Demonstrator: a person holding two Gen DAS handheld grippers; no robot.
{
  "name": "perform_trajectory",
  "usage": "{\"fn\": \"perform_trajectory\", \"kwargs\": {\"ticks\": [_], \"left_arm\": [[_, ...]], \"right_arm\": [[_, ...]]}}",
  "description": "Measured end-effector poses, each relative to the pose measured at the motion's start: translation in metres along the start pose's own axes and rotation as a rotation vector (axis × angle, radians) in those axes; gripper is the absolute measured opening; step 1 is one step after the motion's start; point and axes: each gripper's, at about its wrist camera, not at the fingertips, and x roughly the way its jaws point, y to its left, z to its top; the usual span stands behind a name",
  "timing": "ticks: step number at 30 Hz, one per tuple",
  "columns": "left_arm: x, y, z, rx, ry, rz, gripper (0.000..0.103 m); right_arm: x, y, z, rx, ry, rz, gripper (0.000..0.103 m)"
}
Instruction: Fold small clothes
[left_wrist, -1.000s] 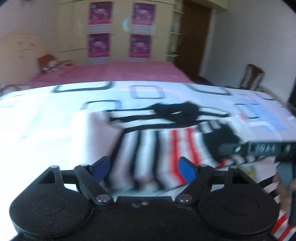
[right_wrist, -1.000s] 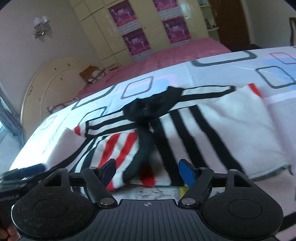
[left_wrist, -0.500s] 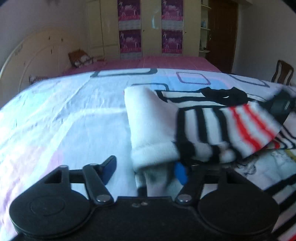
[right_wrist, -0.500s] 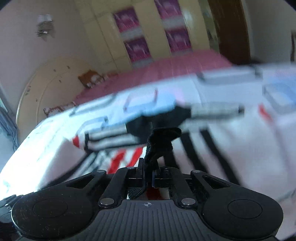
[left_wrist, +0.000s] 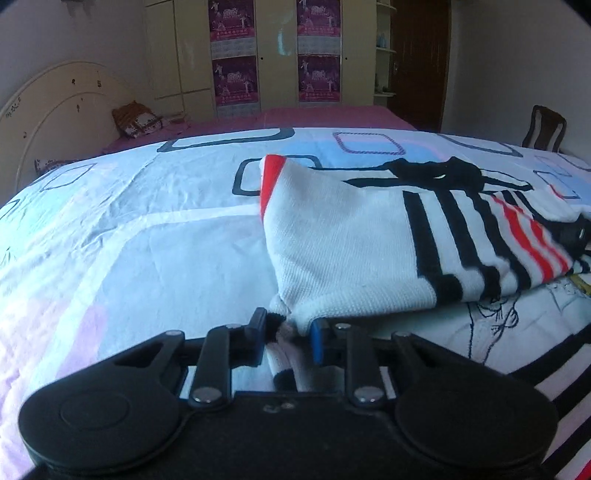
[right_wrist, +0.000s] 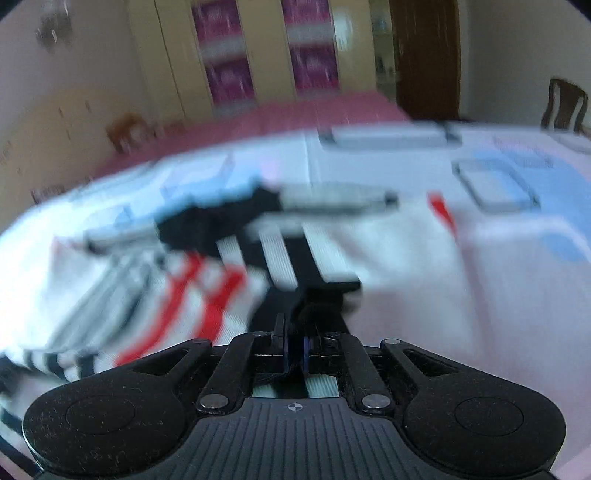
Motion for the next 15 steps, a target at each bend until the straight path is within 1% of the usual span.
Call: {"fn": "perform_trajectory", "kwargs": {"ticks": [2,4,6,7,8,9,10,11,13,15], "left_arm": [[-0.002,0.001,0.003,0.001,0.013,-0.012,0.024],[-0.006,0.005,0.004,-0.002,0.030,-0.030,0.030],[-0.014,0.011,0.004,-0.026,0.035,-0.058,0.035],[-0.020,0.014,0.004,-0.040,0.038,-0.069,0.041],[-0.025,0.018,0.004,-0.056,0.041,-0.080,0.046],[-0.030,0.023,0.005,-0.075,0.038,-0.087,0.060],[-0.036,0.026,0.006,-0.096,0.026,-0.088,0.067],[-0.040,0.029,0.008,-0.110,0.016,-0.088,0.068],[-0.039,0.032,0.018,-0.141,0.013,-0.106,0.069],[-0.028,0.034,0.031,-0.184,0.022,-0.133,0.070]], "right_arm": [[-0.008,-0.004,0.000,-0.004,-0.002,0.001,0.006],[-0.017,-0.010,-0.001,0.011,-0.002,-0.003,0.012],[-0.027,-0.013,0.001,0.012,-0.024,-0.028,0.026],[-0.033,-0.015,0.003,0.015,-0.039,-0.034,0.030],[-0.037,-0.018,0.004,0.023,-0.056,-0.032,0.037],[-0.038,-0.021,0.006,0.027,-0.060,-0.027,0.037],[-0.036,-0.023,0.008,0.032,-0.053,-0.022,0.037],[-0.031,-0.023,0.016,0.043,-0.044,-0.019,0.037],[-0.019,-0.027,0.019,0.081,-0.025,-0.014,0.037],[-0.007,-0.030,0.022,0.120,-0.007,-0.007,0.037]]}}
